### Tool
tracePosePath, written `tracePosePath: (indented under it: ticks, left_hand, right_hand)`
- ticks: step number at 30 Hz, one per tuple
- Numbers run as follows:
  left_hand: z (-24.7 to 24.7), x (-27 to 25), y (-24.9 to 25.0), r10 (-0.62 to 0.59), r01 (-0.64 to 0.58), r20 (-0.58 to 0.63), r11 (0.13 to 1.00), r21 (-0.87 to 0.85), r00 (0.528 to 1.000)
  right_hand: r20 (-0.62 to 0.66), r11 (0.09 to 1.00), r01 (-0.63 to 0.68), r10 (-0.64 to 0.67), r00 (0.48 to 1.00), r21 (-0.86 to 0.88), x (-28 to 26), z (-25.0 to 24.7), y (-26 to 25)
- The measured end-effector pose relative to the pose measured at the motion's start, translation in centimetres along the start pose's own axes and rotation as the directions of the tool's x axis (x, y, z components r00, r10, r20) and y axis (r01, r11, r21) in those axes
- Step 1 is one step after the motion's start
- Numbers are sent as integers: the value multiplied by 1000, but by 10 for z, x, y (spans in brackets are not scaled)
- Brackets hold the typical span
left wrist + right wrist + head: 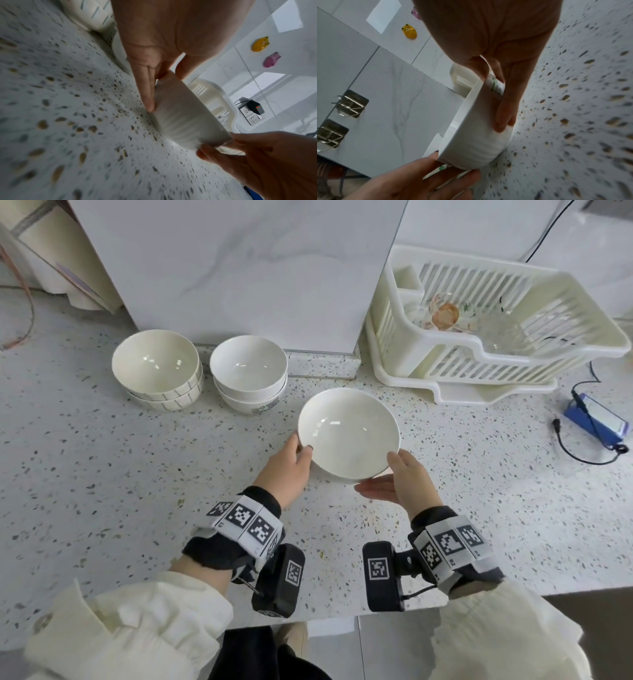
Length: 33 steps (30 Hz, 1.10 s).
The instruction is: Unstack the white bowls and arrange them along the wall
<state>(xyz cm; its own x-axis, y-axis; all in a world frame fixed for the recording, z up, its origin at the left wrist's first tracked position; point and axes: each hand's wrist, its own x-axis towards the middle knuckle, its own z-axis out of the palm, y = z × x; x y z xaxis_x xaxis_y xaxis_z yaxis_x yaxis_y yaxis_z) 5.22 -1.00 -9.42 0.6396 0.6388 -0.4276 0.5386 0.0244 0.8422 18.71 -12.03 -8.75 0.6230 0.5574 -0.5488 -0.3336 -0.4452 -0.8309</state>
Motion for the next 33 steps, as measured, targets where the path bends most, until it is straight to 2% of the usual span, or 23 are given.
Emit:
tracePosePath:
  ticks: [8, 19, 28, 33]
  left_hand:
    - [-15, 40, 17, -69, 80, 49, 951, -298, 996]
    - [-23, 74, 25, -47, 61, 49, 934, -352, 998]
    - [-23, 81, 19, -21, 36, 53, 949, -313, 998]
    - [-25, 80, 14, -53, 51, 1, 951, -304, 999]
  right_hand:
    - [18, 998, -16, 15, 1000, 56, 40, 10, -26]
    - [-1, 1000, -10, 10, 1000, 11, 77, 17, -45]
    - [-21, 999, 8, -9, 1000, -37, 81, 16, -44]
    - [7, 999, -40, 40, 999, 19, 74, 15, -44]
